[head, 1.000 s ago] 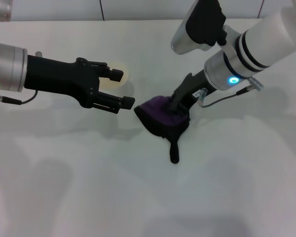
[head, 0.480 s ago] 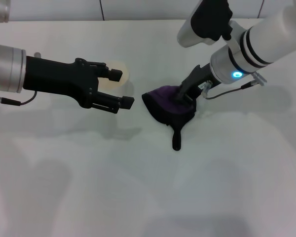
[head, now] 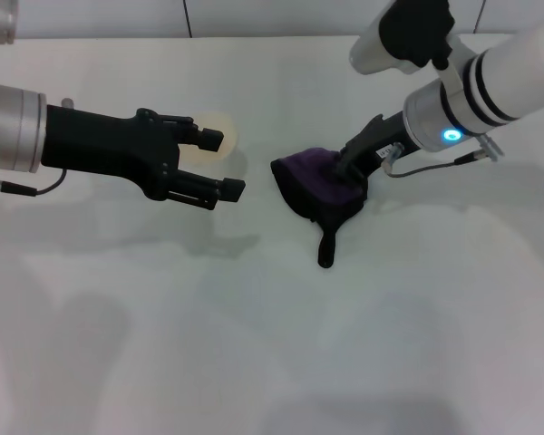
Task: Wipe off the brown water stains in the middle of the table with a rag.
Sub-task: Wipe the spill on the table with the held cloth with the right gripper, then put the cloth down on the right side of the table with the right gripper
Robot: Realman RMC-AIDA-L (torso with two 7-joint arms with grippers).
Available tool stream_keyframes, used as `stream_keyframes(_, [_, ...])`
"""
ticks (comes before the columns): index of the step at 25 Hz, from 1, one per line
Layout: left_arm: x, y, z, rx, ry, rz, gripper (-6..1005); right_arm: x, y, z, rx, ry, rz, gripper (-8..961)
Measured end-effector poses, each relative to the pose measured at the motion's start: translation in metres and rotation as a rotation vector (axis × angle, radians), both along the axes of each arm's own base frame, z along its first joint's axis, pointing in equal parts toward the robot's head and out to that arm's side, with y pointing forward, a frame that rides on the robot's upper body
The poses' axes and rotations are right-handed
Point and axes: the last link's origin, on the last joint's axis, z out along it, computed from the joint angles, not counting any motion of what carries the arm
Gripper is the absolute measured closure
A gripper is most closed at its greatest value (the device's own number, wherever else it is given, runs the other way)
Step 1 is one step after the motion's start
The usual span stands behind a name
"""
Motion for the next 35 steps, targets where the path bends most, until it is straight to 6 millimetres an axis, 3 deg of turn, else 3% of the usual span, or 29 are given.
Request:
stream_keyframes(15, [-0.001, 0.0, 0.0, 0.005, 0.004, 0.004, 122, 0.026, -0.003, 0.024, 0.09, 0.082, -0.078, 829])
stream_keyframes(24, [-0.002, 0.0, 0.0, 0.007, 0.005, 0.007, 122, 0.051, -0.021, 0.056, 0.143, 0.152, -0.128, 812])
stream_keyframes(35, [-0.001, 0.002, 0.001, 0.026, -0.017, 0.006, 123, 0.062, -0.048, 0.075, 0.073, 0.118, -0.129, 791])
